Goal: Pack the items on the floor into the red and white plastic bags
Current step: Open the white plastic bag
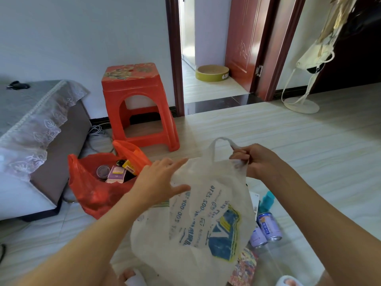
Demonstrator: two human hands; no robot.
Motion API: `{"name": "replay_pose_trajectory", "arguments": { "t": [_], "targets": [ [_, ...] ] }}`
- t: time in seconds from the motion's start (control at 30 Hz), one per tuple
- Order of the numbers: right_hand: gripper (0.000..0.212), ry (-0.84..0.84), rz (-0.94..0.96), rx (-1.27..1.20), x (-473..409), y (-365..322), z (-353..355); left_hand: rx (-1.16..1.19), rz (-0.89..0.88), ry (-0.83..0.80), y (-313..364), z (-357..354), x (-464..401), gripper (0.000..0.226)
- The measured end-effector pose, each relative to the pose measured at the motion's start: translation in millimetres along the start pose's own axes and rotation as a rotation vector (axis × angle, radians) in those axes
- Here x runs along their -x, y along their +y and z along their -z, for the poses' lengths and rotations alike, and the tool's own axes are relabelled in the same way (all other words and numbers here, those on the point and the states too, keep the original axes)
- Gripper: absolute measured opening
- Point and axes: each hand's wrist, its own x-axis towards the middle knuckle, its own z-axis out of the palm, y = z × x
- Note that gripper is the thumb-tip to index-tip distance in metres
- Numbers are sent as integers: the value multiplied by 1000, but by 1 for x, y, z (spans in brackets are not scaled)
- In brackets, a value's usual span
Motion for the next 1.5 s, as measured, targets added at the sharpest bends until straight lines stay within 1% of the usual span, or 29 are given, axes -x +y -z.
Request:
{"name": "replay_pose_trajectory", "arguments": {
  "t": [0.07, 0.13, 0.17, 0.23, 0.3, 0.37, 0.43, 0.47, 0.53, 0.67, 0.77, 0.83, 0.87, 0.9, 0.97, 1.0, 1.03, 1.07, 1.1, 1.13, 1.17, 1.2, 1.23, 1.27, 1.3, 1.37, 1.4, 1.43, 1.5],
  "targets": [
    [42, -11, -13, -15, 1, 5, -8, 66, -71, 157, 14, -4, -7, 57],
    [45, -17, -23, -42, 2, 7, -13, 157, -117, 181, 29, -5, -12, 42],
    [46, -16, -26, -57, 3, 7, -15, 170, -125, 168, 36, -7, -13, 40],
    [46, -12, -30, -81, 5, 8, -17, 252, -80, 182, 48, -10, -13, 49],
    [47, -23, -29, -96, 6, 9, -18, 423, 8, 258, 56, -8, -12, 61],
    [47, -34, -25, -100, 5, 9, -18, 463, 1, 314, 60, -8, -14, 57],
    [42, -54, -15, -80, 4, 9, -18, 377, -84, 302, 64, -12, -17, 36],
    [37, -61, 7, -48, 3, 8, -17, 389, -106, 289, 65, -13, -19, 27],
    [29, -57, 90, 63, 3, 3, -14, 535, -99, 258, 65, -10, -25, 18],
    [23, 11, 231, 289, 7, -15, 3, 839, -30, 216, 53, 9, -30, 10],
    [15, 47, 242, 421, 6, -19, 13, 911, 22, 213, 51, 11, -28, 13],
    [6, 78, 288, 614, 7, -13, 12, 858, 91, 245, 55, 8, -30, 13],
    [9, 117, 338, 752, 7, -9, 12, 844, 139, 278, 56, 8, -32, 13],
    [12, 165, 419, 895, 7, -5, 12, 852, 188, 311, 57, 7, -33, 13],
    [11, 216, 687, 1130, 7, 4, 8, 912, 279, 357, 55, 9, -34, 15],
    [15, 185, 816, 1251, 8, 9, 6, 961, 316, 373, 53, 11, -35, 16],
    [24, 124, 893, 1408, 10, 14, 7, 1013, 344, 390, 52, 14, -35, 17],
    [36, 75, 914, 1637, 9, 20, 9, 1063, 357, 410, 50, 17, -34, 17],
    [48, 70, 910, 1915, 6, 26, 12, 1115, 369, 421, 50, 20, -33, 16],
    [55, 88, 923, 2155, 3, 31, 16, 1182, 377, 420, 50, 24, -33, 16],
    [52, 100, 982, 2282, 0, 34, 19, 1258, 385, 409, 49, 27, -32, 17],
    [42, 94, 1067, 2261, -4, 35, 22, 1322, 394, 386, 48, 29, -32, 16],
    [27, 80, 1148, 2121, -4, 34, 21, 1361, 396, 348, 45, 31, -31, 16],
    [14, 85, 1153, 1920, -4, 30, 17, 1356, 385, 322, 40, 32, -30, 15],
    [9, 84, 1062, 1718, -1, 23, 13, 1277, 353, 302, 31, 31, -30, 15],
    [14, -10, 735, 1372, 7, 8, 8, 930, 257, 248, 11, 27, -27, 15],
    [13, -76, 576, 1281, 12, 1, 8, 791, 226, 222, 2, 23, -26, 14],
    [13, -137, 435, 1225, 15, -3, 10, 727, 227, 203, -4, 19, -24, 14],
    [14, -211, 249, 1135, 16, -5, 15, 722, 284, 239, -8, 15, -20, 13]
  ]
}}
